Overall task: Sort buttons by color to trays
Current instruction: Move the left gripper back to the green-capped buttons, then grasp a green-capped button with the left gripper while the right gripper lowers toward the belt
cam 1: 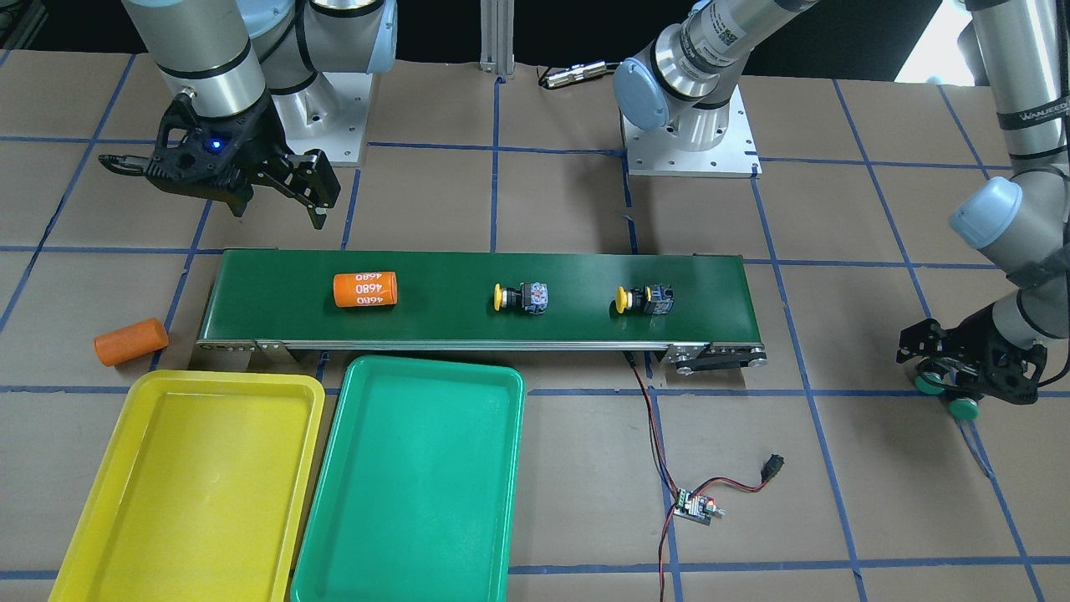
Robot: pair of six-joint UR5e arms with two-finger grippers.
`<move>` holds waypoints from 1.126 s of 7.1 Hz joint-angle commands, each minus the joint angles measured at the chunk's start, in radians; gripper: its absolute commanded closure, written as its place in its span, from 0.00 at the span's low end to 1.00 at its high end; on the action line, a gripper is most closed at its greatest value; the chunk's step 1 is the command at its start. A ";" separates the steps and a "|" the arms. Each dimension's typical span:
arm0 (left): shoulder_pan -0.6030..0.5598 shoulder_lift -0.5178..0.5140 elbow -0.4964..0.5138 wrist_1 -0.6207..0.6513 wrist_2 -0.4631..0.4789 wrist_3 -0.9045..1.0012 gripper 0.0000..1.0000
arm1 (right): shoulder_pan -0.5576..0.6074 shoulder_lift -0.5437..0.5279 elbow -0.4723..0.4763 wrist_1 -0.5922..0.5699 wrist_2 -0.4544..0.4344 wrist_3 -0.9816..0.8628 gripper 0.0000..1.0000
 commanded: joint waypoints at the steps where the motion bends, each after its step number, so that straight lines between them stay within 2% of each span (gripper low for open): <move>1: 0.017 -0.014 -0.018 0.024 -0.001 0.033 0.00 | -0.002 0.000 0.003 0.003 -0.003 0.013 0.00; 2: 0.022 -0.011 -0.038 0.055 0.000 0.039 0.27 | 0.000 -0.009 0.003 0.012 -0.002 0.102 0.00; 3: 0.022 -0.011 -0.058 0.128 0.002 0.082 0.90 | 0.000 -0.018 0.000 0.029 0.001 0.412 0.00; 4: 0.022 0.006 -0.070 0.133 0.003 0.087 1.00 | 0.018 -0.041 0.005 0.038 0.006 0.529 0.00; 6: 0.013 0.053 -0.075 0.098 0.020 0.059 1.00 | 0.102 -0.083 0.011 0.058 0.009 0.793 0.00; 8: -0.042 0.185 -0.114 -0.102 0.019 -0.191 1.00 | 0.122 -0.055 0.012 0.046 0.099 1.048 0.00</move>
